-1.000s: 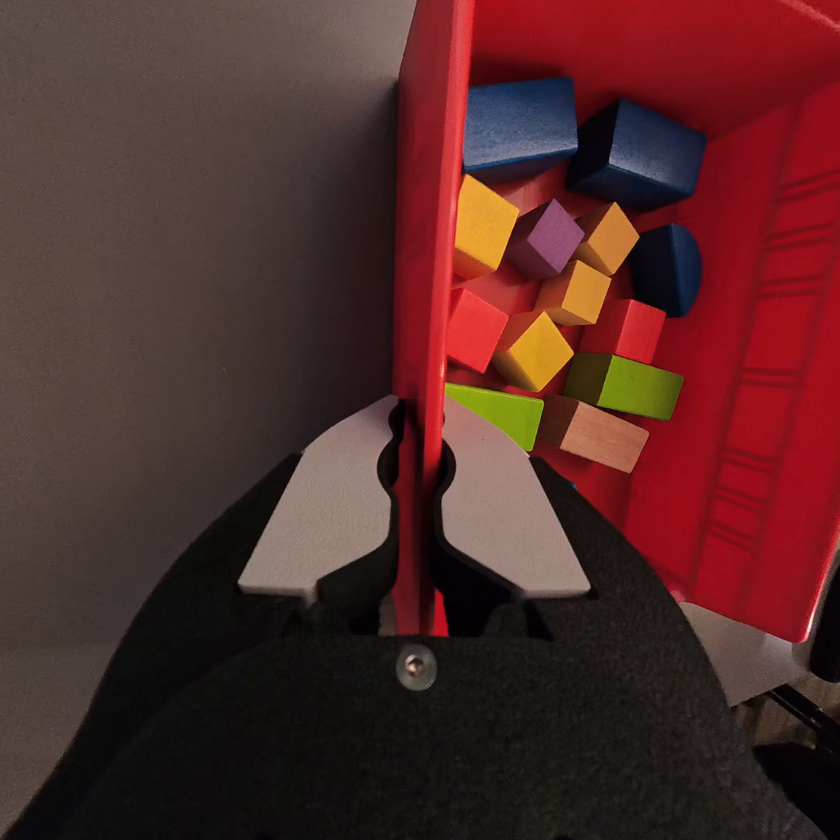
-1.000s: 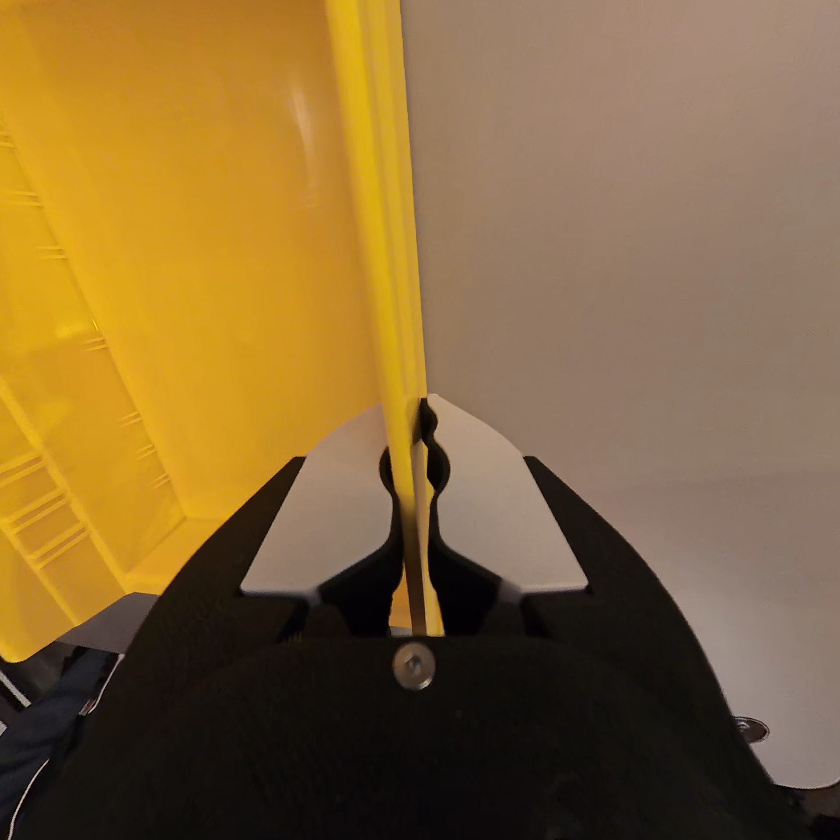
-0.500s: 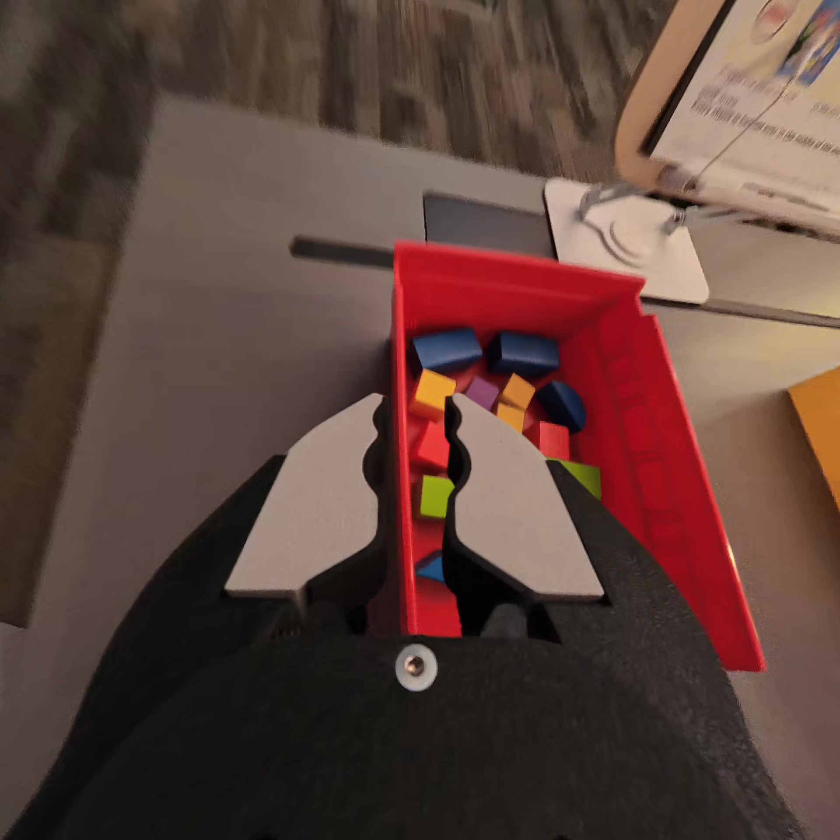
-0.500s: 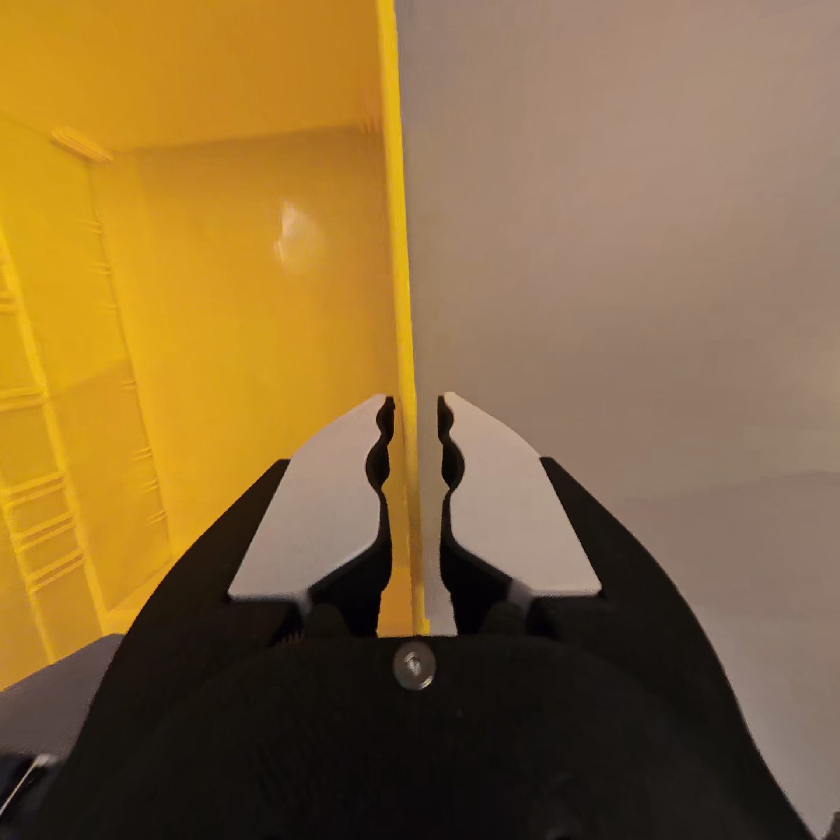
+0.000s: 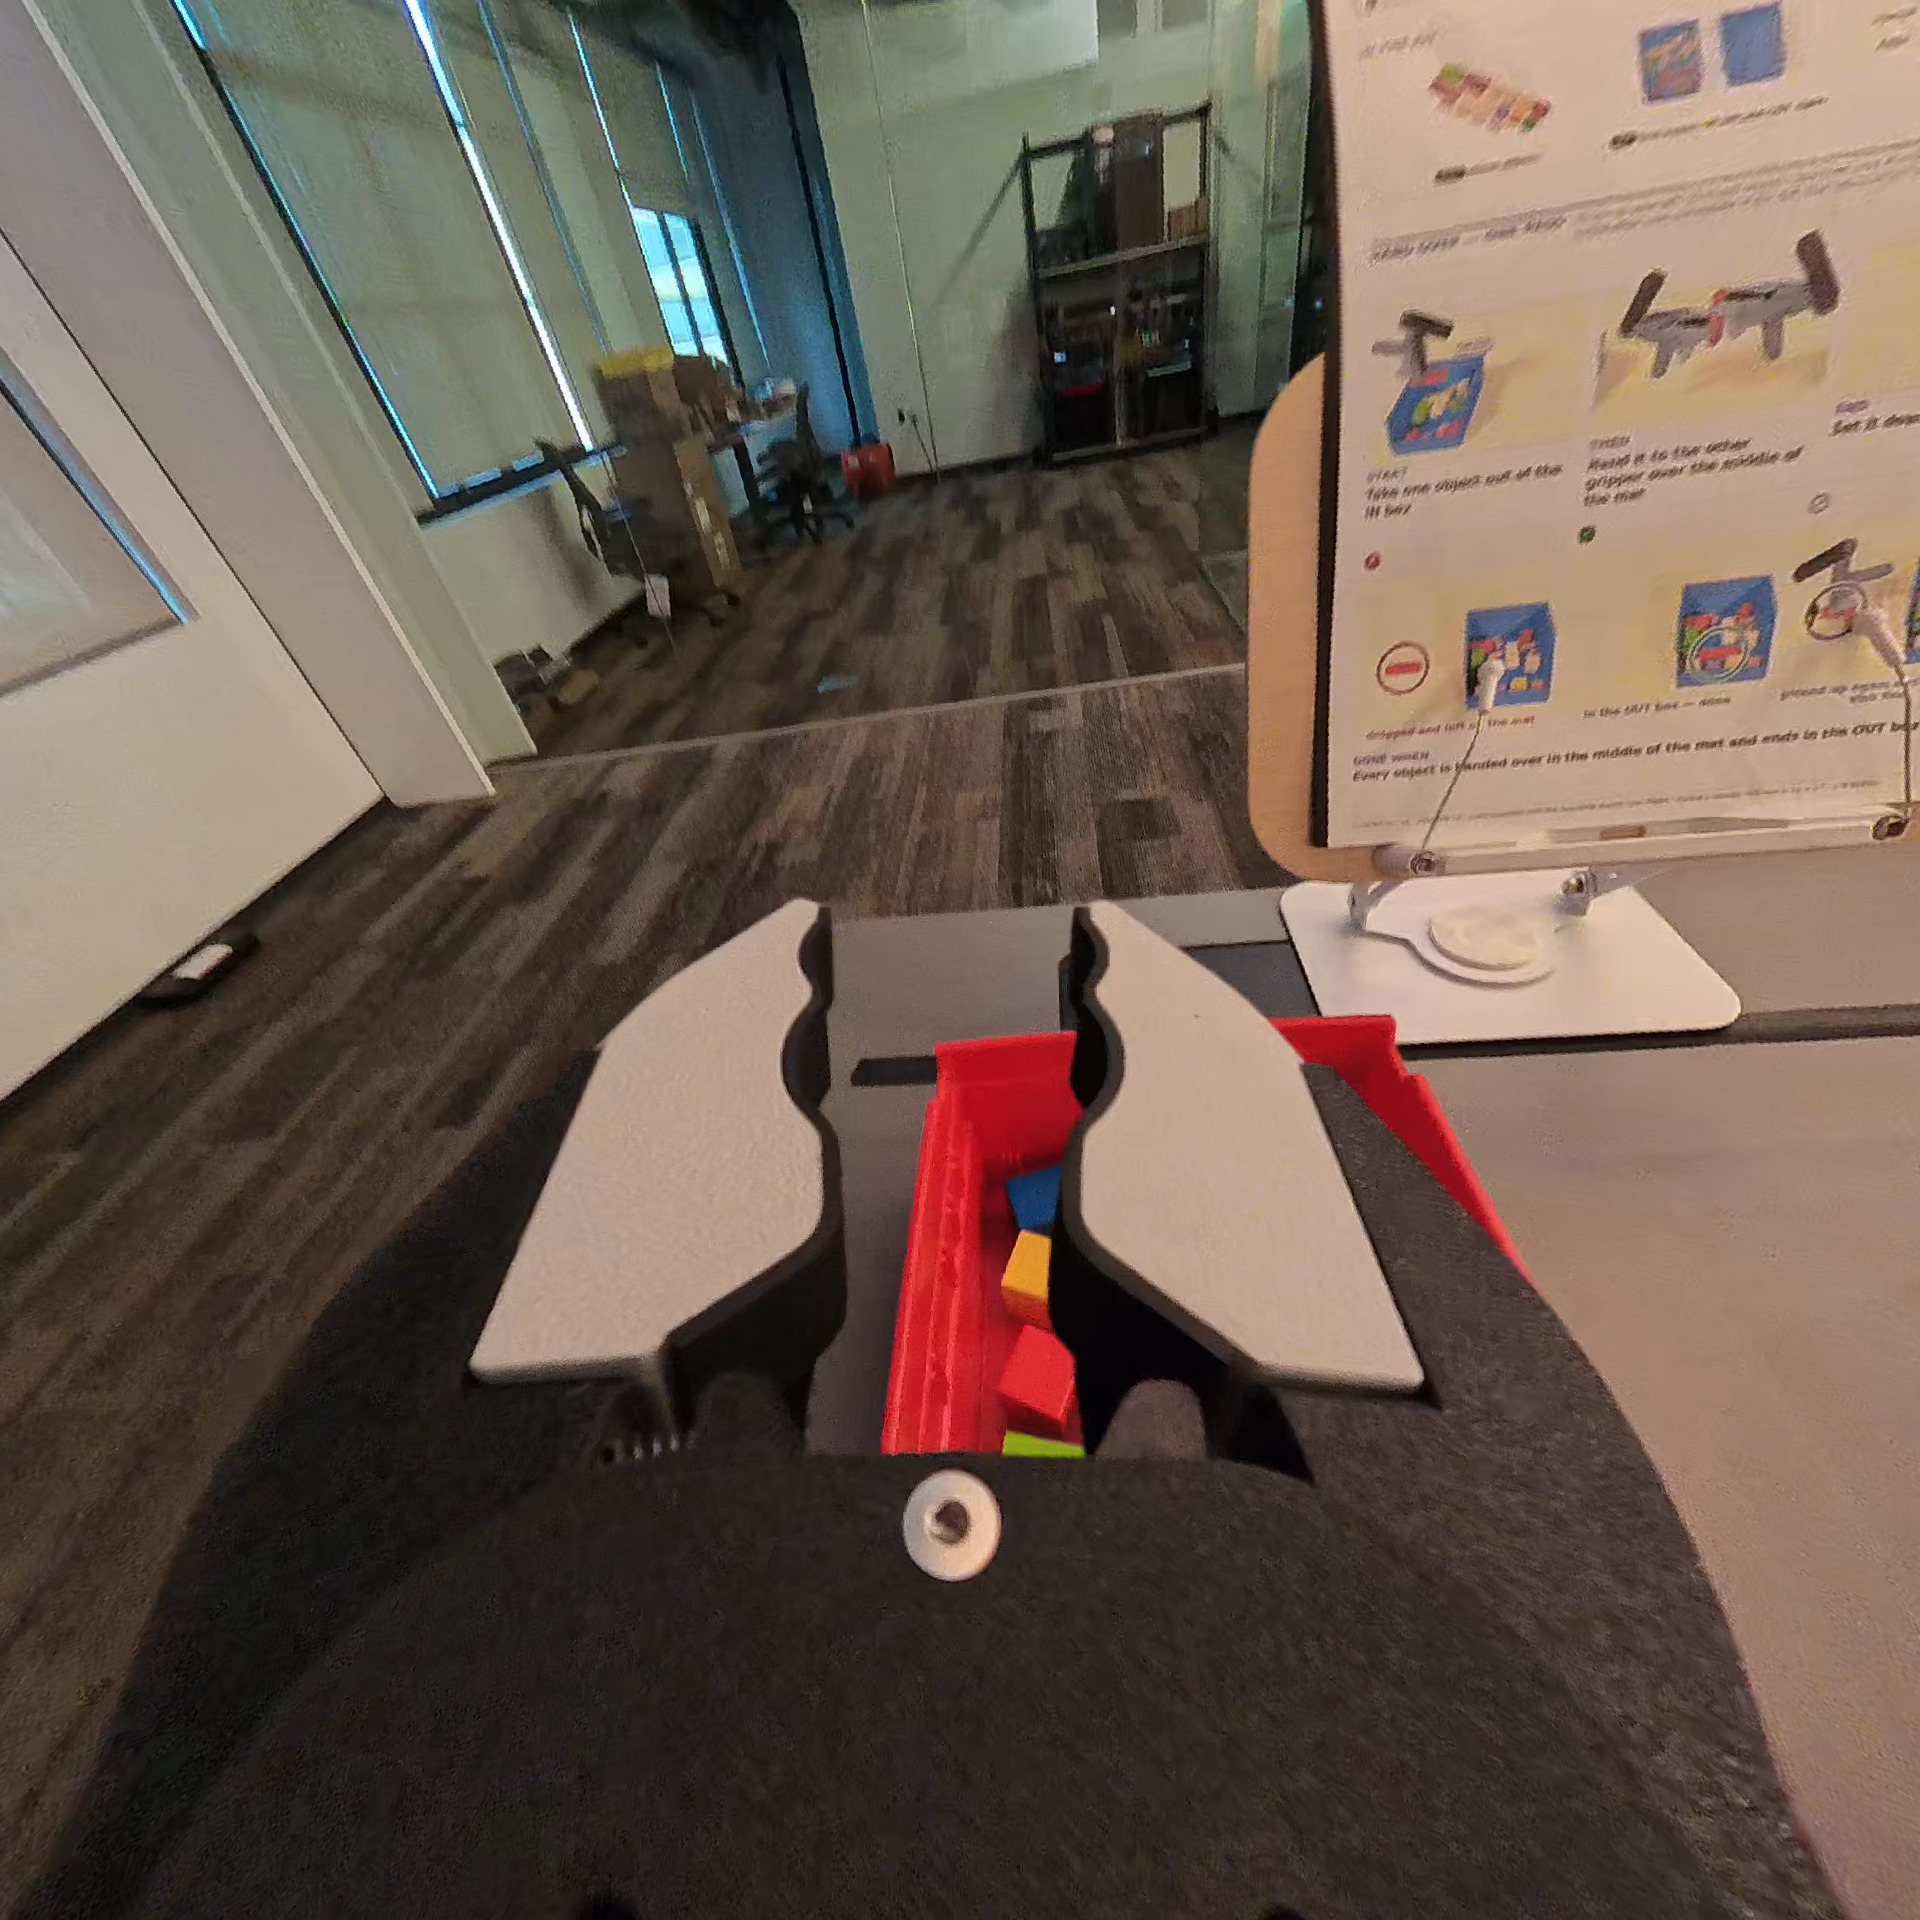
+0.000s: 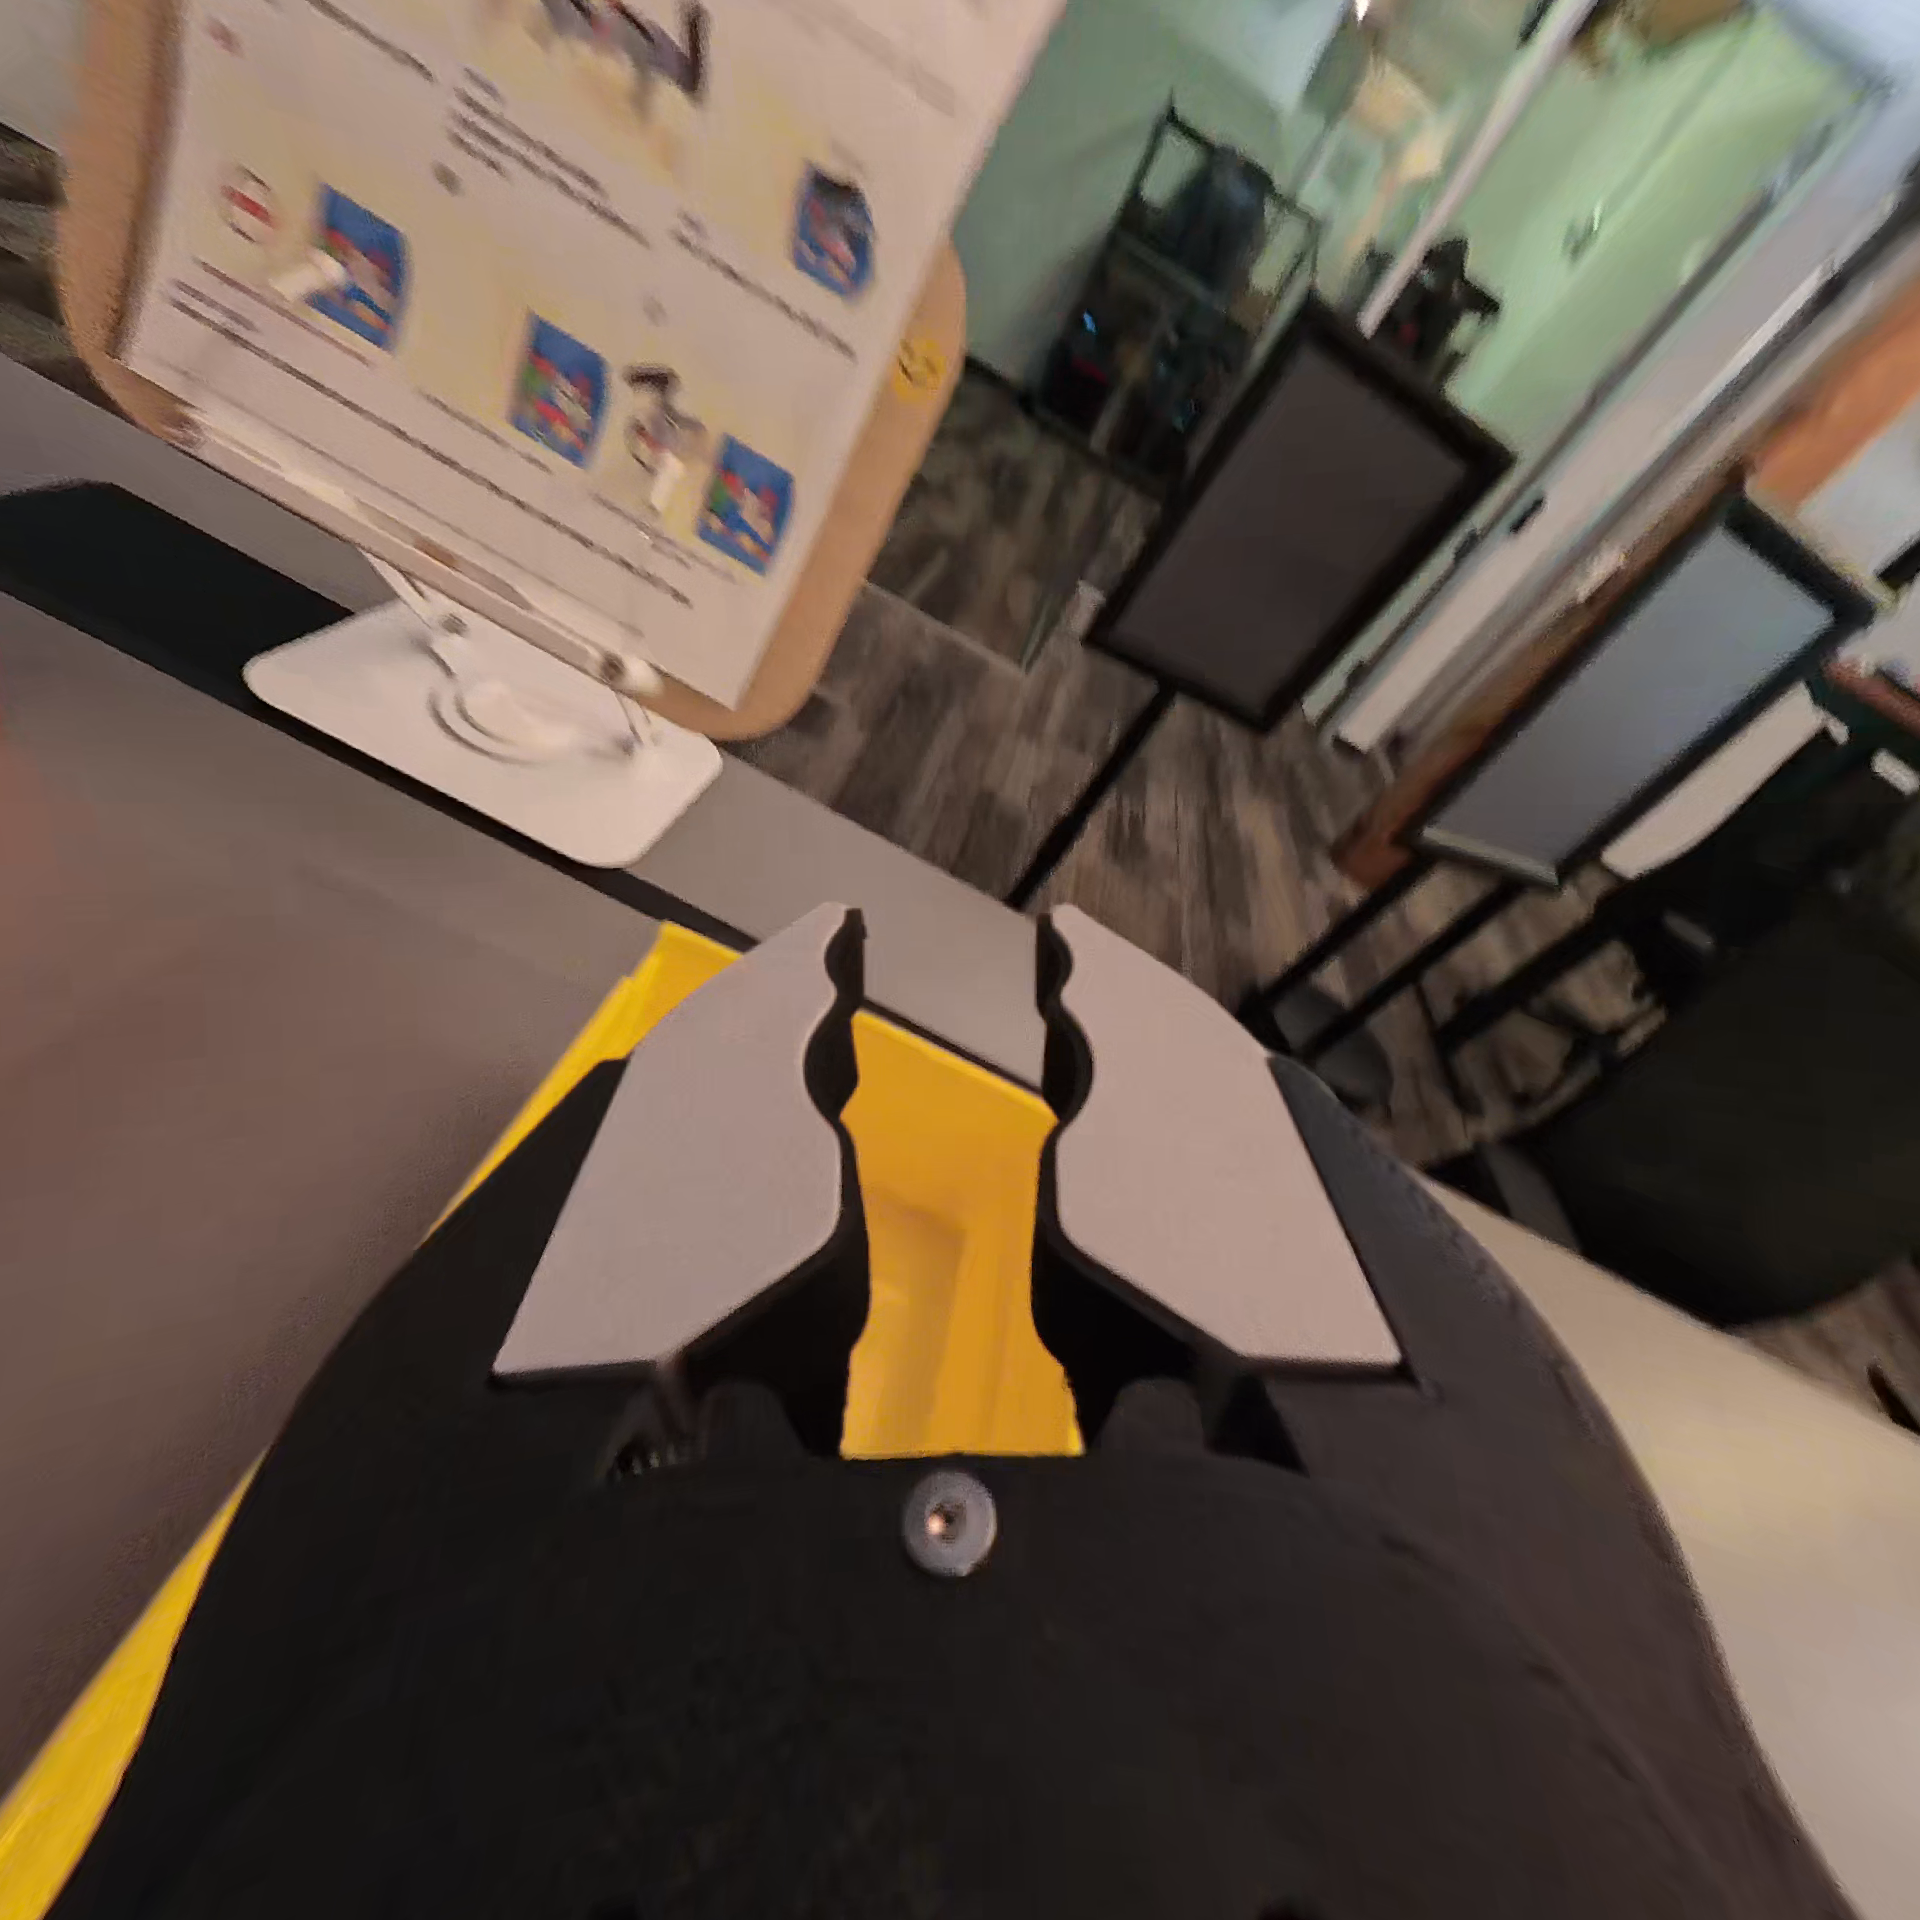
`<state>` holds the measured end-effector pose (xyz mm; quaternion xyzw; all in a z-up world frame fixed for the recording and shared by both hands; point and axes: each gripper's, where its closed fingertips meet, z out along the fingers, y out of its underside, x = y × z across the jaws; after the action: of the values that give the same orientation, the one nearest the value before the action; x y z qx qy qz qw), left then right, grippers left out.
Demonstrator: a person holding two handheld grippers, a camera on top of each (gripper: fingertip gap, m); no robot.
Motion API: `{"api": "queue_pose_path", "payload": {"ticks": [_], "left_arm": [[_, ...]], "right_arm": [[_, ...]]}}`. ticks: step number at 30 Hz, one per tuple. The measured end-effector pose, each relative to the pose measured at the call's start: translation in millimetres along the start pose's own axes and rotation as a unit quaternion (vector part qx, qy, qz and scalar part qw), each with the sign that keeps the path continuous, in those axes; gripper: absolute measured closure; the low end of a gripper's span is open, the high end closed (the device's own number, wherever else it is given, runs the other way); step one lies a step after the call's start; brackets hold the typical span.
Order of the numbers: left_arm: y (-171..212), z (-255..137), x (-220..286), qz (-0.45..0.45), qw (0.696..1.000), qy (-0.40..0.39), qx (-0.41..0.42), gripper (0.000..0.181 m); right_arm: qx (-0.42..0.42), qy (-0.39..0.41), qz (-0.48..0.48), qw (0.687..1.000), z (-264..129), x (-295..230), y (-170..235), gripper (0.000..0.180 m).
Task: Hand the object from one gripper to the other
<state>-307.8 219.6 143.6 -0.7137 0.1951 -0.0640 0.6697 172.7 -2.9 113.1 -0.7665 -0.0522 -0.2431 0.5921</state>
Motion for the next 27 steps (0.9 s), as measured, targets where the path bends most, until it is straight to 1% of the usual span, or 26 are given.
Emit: {"api": "queue_pose_path", "payload": {"ticks": [2, 4, 6, 8, 11, 13, 15, 16, 17, 19, 20, 21, 23, 25, 26, 27], "left_arm": [[-10, -2, 6, 0.004, 1.000, -0.006, 0.022, 0.129], [-17, -4, 12, 0.004, 0.999, -0.009, 0.042, 0.122], [-23, -5, 19, 0.004, 0.998, -0.005, 0.055, 0.119], [-28, -3, 24, 0.003, 0.998, -0.004, 0.060, 0.110], [-34, 0, 31, -0.003, 0.998, 0.004, 0.063, 0.104], [-38, 1, 36, -0.016, 0.998, 0.010, 0.066, 0.103], [-39, 2, 42, -0.025, 0.997, 0.021, 0.067, 0.103], [-39, 2, 44, -0.028, 0.997, 0.022, 0.068, 0.103], [-39, 3, 46, -0.025, 0.997, 0.023, 0.073, 0.106], [-36, 5, 51, -0.017, 0.996, 0.031, 0.076, 0.107], [-34, 7, 54, -0.012, 0.996, 0.036, 0.076, 0.108], [-33, 8, 57, -0.004, 0.996, 0.039, 0.079, 0.113], [-33, 10, 55, 0.019, 0.995, 0.021, 0.096, 0.127], [-34, 7, 52, 0.044, 0.992, 0.008, 0.117, 0.133], [-33, 5, 51, 0.043, 0.992, 0.011, 0.121, 0.139], [-32, 4, 50, 0.033, 0.992, 0.023, 0.123, 0.139]], "right_arm": [[0.024, -0.015, 0.000, 1.000, 2, -14, -16, 0.139], [0.050, -0.039, 0.021, 0.998, 6, -26, -30, 0.126], [0.081, -0.064, 0.048, 0.993, 8, -35, -44, 0.121], [0.116, -0.085, 0.074, 0.987, 8, -40, -59, 0.120], [0.172, -0.100, 0.121, 0.973, 4, -37, -80, 0.120], [0.203, -0.121, 0.156, 0.959, 0, -37, -90, 0.122], [0.219, -0.140, 0.171, 0.950, -2, -42, -91, 0.130], [0.225, -0.152, 0.165, 0.948, -2, -46, -90, 0.137], [0.232, -0.161, 0.153, 0.947, 0, -51, -89, 0.139], [0.219, -0.168, 0.146, 0.950, 6, -57, -82, 0.140], [0.212, -0.176, 0.146, 0.950, 8, -60, -79, 0.143], [0.209, -0.191, 0.148, 0.948, 9, -64, -78, 0.148], [0.211, -0.212, 0.160, 0.941, 9, -70, -79, 0.148], [0.219, -0.221, 0.165, 0.936, 10, -74, -80, 0.148], [0.230, -0.221, 0.158, 0.934, 9, -77, -81, 0.147], [0.237, -0.216, 0.145, 0.936, 9, -81, -81, 0.147]]}}
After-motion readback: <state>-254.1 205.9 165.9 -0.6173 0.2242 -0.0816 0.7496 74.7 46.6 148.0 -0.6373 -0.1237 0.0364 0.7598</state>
